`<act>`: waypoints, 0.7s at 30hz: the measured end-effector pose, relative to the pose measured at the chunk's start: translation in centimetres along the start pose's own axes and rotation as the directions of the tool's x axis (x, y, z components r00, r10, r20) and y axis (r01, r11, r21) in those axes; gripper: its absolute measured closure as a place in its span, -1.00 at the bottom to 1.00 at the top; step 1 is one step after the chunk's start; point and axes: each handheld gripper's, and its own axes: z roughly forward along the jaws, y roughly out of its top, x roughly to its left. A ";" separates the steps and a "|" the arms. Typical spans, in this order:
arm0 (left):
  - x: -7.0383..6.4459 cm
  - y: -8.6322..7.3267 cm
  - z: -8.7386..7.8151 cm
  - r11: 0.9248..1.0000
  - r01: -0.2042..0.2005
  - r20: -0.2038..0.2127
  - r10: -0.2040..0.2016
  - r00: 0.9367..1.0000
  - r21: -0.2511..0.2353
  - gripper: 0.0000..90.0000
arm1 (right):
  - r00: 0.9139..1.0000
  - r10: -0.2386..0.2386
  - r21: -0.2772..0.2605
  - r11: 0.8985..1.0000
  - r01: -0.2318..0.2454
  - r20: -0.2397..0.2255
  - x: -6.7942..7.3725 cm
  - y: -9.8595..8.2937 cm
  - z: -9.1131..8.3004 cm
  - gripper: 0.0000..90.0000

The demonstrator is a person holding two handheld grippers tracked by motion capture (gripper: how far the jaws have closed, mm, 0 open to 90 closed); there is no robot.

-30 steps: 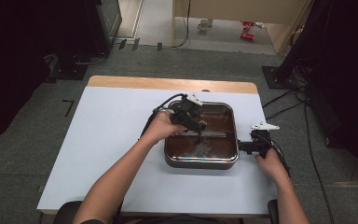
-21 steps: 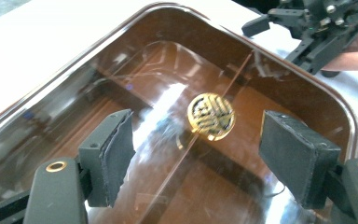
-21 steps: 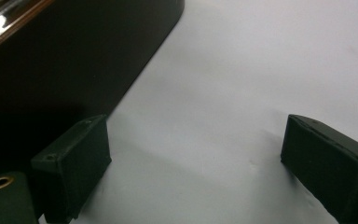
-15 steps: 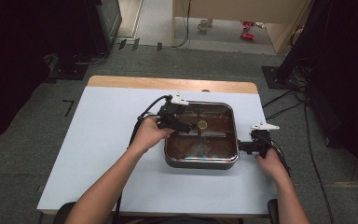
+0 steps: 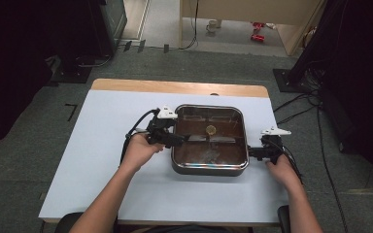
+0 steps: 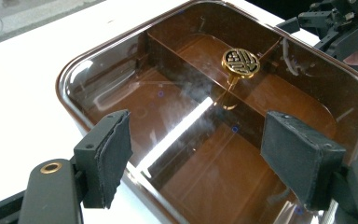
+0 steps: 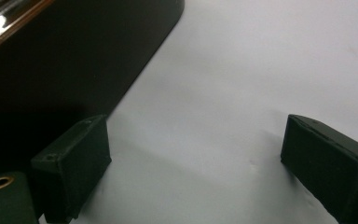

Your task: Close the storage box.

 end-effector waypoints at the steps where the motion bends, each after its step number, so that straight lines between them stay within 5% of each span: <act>1: 0.0 -0.2 -0.2 1.000 0.002 -0.008 -0.002 1.000 -0.005 -0.46 | 1.000 0.001 0.000 1.000 -0.001 0.000 0.0 0.0 0.0 -0.83; 14: 1.2 -3.7 -2.5 1.000 -0.001 -0.091 -0.002 0.996 -0.029 -0.48 | 1.000 0.003 -0.002 1.000 -0.003 -0.001 0.0 0.0 0.0 -0.83; 21: 1.8 -5.9 -3.2 0.998 0.042 -0.102 -0.045 0.994 -0.039 -0.51 | 1.000 0.000 -0.001 1.000 0.000 -0.001 0.0 0.0 0.0 -0.83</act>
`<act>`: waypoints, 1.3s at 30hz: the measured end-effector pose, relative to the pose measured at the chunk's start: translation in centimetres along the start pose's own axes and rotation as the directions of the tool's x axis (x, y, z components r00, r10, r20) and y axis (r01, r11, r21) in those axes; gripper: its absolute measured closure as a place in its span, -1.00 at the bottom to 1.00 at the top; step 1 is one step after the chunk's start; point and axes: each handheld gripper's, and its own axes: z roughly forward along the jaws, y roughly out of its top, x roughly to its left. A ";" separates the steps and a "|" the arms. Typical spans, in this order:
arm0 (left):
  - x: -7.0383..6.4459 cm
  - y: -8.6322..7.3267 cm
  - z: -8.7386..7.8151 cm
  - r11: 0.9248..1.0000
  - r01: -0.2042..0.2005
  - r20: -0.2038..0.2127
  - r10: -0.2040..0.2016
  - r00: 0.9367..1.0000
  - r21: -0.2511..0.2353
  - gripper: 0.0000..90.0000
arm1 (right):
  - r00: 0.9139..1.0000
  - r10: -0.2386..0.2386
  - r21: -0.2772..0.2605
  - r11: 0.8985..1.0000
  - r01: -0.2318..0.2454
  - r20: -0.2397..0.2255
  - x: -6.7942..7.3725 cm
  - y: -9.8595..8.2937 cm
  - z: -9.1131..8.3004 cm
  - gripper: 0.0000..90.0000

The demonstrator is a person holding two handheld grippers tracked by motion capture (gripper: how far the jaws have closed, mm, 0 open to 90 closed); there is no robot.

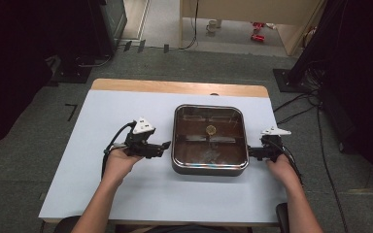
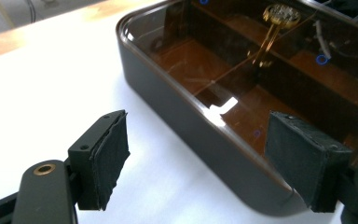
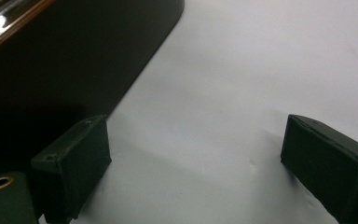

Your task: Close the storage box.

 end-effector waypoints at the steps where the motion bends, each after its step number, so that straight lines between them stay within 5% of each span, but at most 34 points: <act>1: 0.1 -0.2 0.0 1.000 0.005 -0.004 -0.005 1.000 0.005 -0.51 | 1.000 0.000 0.000 1.000 0.000 0.000 0.0 0.0 0.0 -0.83; 8: 0.8 -2.9 -0.1 1.000 -0.016 -0.022 0.016 1.000 0.008 -0.52 | 1.000 0.000 0.001 1.000 0.000 0.001 0.0 0.0 0.0 -0.83; 17: 1.8 -5.0 0.4 0.997 0.065 -0.049 -0.063 0.997 0.052 -0.51 | 1.000 0.001 0.002 1.000 -0.001 0.000 0.0 0.0 0.0 -0.83; 22: 0.6 -5.9 1.5 0.993 0.008 -0.045 -0.003 0.999 0.114 -0.50 | 1.000 0.001 0.003 1.000 -0.001 -0.001 0.0 0.0 0.0 -0.83; 26: 0.6 -6.5 2.4 0.987 0.011 -0.059 -0.002 0.998 0.163 -0.49 | 1.000 0.001 0.003 1.000 -0.001 -0.001 0.0 0.0 0.0 -0.83; 33: 0.2 -7.2 2.9 0.992 -0.043 -0.053 0.049 0.997 0.118 -0.64 | 1.000 0.000 0.003 1.000 0.000 -0.002 0.0 0.0 0.0 -0.84; 39: 0.1 -7.2 2.9 0.993 -0.032 -0.066 0.039 0.997 0.116 -0.64 | 1.000 0.000 0.003 1.000 0.000 -0.001 0.0 0.0 0.0 -0.83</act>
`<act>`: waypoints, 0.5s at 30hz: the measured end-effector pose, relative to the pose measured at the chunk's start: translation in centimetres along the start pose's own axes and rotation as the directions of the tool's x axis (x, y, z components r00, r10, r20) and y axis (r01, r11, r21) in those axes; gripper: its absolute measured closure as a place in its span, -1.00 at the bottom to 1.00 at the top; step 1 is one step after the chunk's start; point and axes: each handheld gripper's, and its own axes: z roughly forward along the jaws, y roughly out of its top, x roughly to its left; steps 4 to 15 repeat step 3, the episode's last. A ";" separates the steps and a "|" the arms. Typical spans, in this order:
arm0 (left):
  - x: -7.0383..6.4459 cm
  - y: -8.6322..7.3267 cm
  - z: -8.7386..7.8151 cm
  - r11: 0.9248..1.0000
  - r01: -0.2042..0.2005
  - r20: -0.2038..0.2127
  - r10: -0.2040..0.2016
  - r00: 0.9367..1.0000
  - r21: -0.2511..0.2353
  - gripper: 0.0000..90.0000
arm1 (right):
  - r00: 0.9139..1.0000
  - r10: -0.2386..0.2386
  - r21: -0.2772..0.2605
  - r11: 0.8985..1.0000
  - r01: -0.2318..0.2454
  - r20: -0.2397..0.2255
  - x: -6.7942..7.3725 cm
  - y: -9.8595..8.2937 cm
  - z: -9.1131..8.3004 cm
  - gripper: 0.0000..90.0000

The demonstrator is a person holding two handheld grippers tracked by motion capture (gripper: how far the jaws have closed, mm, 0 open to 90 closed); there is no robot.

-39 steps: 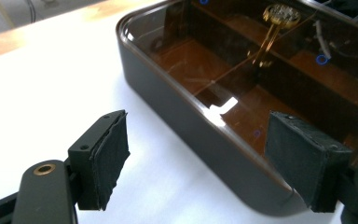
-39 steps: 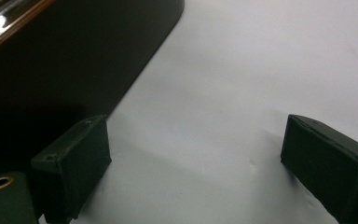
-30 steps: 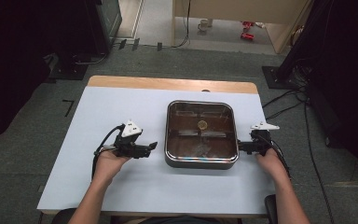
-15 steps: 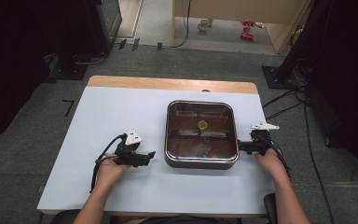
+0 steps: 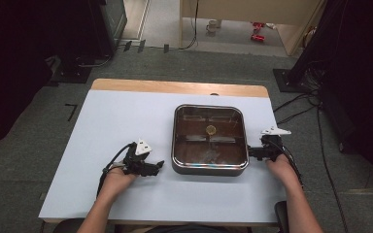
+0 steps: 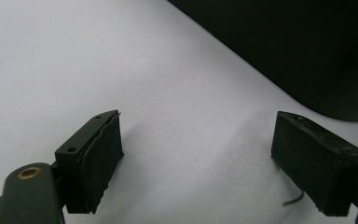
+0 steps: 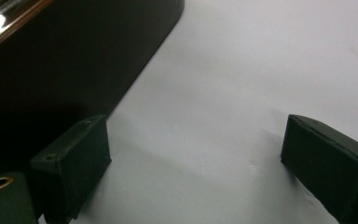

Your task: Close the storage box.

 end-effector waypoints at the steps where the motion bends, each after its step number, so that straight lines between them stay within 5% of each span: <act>1: 0.0 0.0 0.0 1.000 -0.001 -0.001 0.001 1.000 0.000 -0.64 | 1.000 0.000 0.000 1.000 0.000 0.000 0.0 0.0 0.0 -0.84; 15: 0.0 0.0 0.0 1.000 -0.002 -0.002 0.002 1.000 0.000 -0.64 | 1.000 0.000 0.000 1.000 0.000 0.000 0.0 0.0 0.0 -0.83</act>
